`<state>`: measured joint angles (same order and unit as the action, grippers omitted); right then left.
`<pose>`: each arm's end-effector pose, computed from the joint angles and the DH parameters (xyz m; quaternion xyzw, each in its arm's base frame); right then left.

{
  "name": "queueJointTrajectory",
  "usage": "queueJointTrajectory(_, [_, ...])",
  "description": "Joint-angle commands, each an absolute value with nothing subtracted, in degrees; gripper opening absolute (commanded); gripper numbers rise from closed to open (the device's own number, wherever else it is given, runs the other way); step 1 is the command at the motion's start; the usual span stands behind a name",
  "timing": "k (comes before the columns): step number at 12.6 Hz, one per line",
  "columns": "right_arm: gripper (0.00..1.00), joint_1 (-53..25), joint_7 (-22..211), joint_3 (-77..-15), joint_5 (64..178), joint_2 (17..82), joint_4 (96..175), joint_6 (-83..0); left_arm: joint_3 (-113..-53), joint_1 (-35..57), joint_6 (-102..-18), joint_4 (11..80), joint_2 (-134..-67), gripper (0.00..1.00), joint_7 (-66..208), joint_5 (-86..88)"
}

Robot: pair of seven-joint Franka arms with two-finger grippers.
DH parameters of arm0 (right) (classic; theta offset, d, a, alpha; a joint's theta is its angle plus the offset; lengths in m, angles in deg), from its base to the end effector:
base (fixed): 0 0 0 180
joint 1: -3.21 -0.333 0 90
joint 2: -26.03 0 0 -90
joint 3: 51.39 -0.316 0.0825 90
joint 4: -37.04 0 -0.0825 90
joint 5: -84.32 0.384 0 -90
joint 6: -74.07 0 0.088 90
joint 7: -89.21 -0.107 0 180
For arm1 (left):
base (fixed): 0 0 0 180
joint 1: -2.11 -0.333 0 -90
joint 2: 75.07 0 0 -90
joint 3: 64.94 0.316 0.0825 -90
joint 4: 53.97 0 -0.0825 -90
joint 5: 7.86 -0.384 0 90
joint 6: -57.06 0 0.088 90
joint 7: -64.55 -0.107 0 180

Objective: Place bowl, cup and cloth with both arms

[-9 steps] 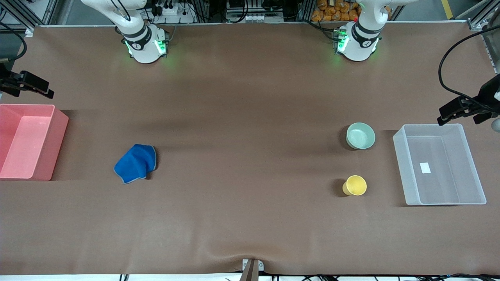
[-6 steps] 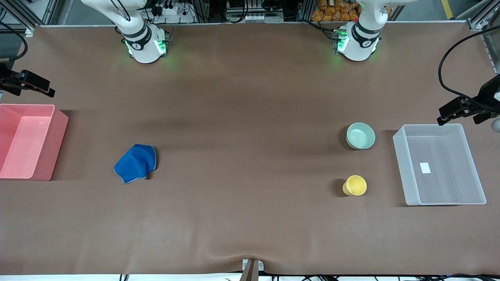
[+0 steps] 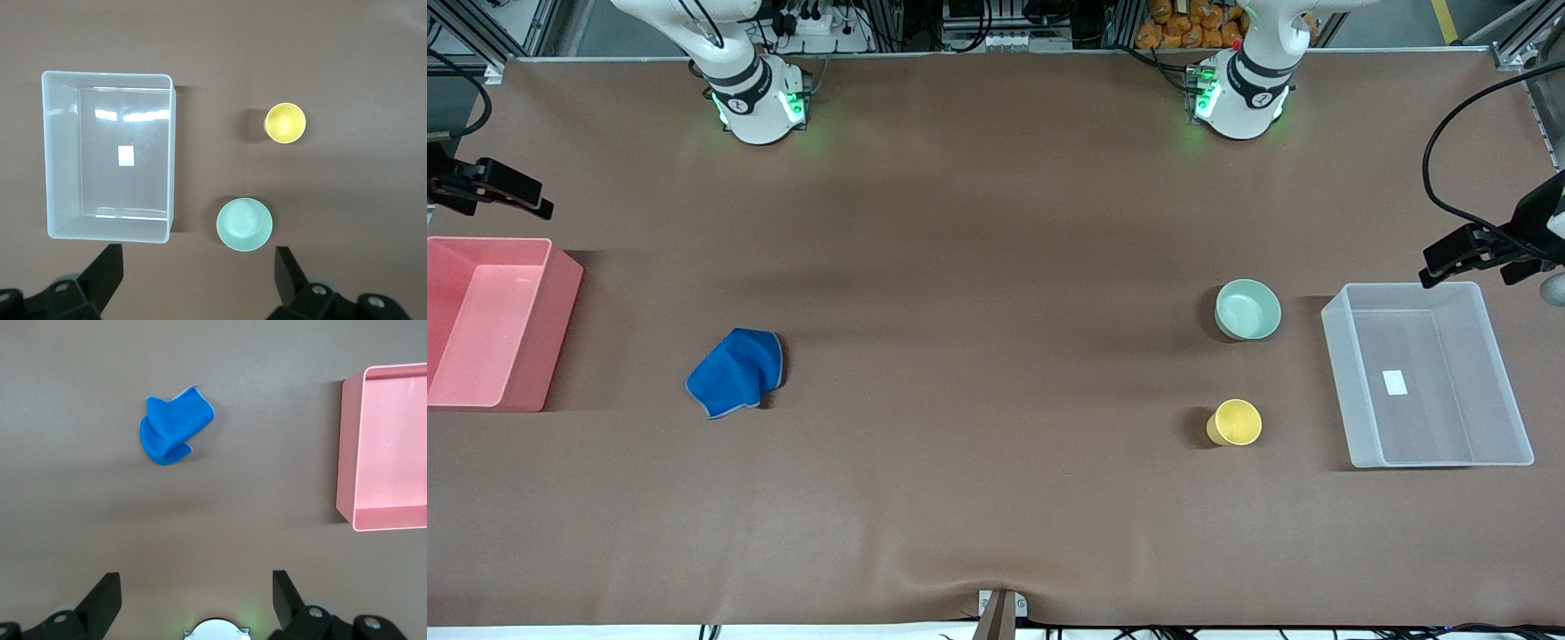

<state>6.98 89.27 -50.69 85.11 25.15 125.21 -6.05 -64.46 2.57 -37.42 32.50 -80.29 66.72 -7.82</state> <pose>0.5298 -0.0398 0.6337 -0.9973 0.0376 0.0622 0.0094 0.5903 -0.0001 0.6087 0.9995 0.0191 0.0243 0.0004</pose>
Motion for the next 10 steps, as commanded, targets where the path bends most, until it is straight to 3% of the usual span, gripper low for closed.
queueJointTrajectory(1, [1.00,6.7,88.6,-50.4,85.5,25.1,125.3,-4.5,-64.0,2.7,-37.1,32.0,-81.1,1.00,66.8,-6.9])
queueJointTrajectory(10, [1.00,6.6,89.6,-50.4,85.7,26.4,128.4,-3.6,-64.2,2.6,-46.9,31.4,-91.1,1.00,66.8,-6.9])
